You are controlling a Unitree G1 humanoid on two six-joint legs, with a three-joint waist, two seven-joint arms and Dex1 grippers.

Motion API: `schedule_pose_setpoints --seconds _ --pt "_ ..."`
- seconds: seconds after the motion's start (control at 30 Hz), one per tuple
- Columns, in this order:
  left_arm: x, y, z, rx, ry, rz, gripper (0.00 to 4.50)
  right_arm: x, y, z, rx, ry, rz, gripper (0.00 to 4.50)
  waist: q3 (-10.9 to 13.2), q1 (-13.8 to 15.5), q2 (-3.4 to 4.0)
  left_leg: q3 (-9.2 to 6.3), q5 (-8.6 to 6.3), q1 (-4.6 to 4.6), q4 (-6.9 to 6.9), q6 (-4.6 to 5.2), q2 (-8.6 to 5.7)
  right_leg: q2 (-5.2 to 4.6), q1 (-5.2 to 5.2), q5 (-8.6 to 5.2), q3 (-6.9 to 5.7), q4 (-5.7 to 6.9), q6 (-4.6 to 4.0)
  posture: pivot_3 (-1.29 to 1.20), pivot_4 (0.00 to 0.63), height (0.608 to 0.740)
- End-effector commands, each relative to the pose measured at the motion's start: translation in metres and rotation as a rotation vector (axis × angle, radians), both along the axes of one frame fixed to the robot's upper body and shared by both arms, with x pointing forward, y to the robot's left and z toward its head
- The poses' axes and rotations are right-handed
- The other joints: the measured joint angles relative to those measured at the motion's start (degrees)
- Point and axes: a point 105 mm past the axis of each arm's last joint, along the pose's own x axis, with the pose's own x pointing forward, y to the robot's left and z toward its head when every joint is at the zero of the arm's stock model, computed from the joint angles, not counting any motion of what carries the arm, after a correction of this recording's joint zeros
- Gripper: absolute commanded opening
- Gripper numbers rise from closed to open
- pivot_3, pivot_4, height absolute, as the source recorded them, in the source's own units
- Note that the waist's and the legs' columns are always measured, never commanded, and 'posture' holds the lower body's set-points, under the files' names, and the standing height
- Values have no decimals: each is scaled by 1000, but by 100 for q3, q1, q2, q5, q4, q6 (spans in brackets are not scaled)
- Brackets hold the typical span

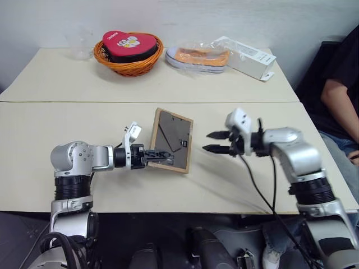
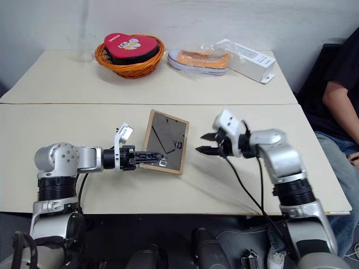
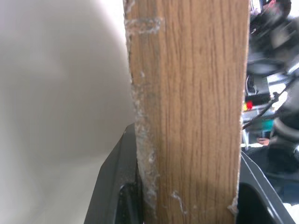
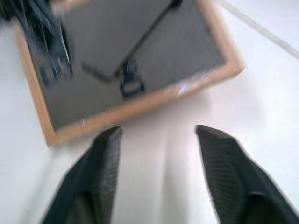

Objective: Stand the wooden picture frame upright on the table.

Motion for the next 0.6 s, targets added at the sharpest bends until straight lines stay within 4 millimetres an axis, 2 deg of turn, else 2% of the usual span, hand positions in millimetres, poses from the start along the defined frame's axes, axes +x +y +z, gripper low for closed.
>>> schedule_pose_setpoints --seconds 0.03,0.1,0.27,0.37,0.5,0.6 --pt "-7 -12 23 -34 -118 -79 1250 -11 14 24 115 51 53 3840 0 -1 0 0 0 0 0 0 0 0 0 0 0 0 0 0 150 740" --pt "-7 -16 26 -34 -140 -90 1250 -9 20 30 145 69 51 4473 0 2 0 0 0 -2 -1 1 -2 0 -2 0 1 -1 0 0 150 740" --pt "-9 -26 38 -47 -201 -137 1250 -5 43 29 166 86 72 4500 0 4 0 0 0 -12 -1 2 -2 0 -8 0 1 -3 -1 0 150 740" --pt "-8 -28 38 -24 -213 -146 1250 -19 60 34 195 103 159 4500 0 -3 0 0 -1 -15 -1 3 -2 0 -9 0 1 -6 0 0 150 740" --pt "-6 -27 32 11 -214 -141 1250 -32 68 38 205 108 218 4500 0 1 0 0 -1 -16 -2 3 -2 0 -11 0 0 -6 0 0 150 740" --pt "-5 -25 31 8 -213 -138 1250 -41 67 41 210 98 236 4500 0 1 0 -1 -1 -17 -2 3 -1 0 -11 0 0 -8 -1 0 150 740"
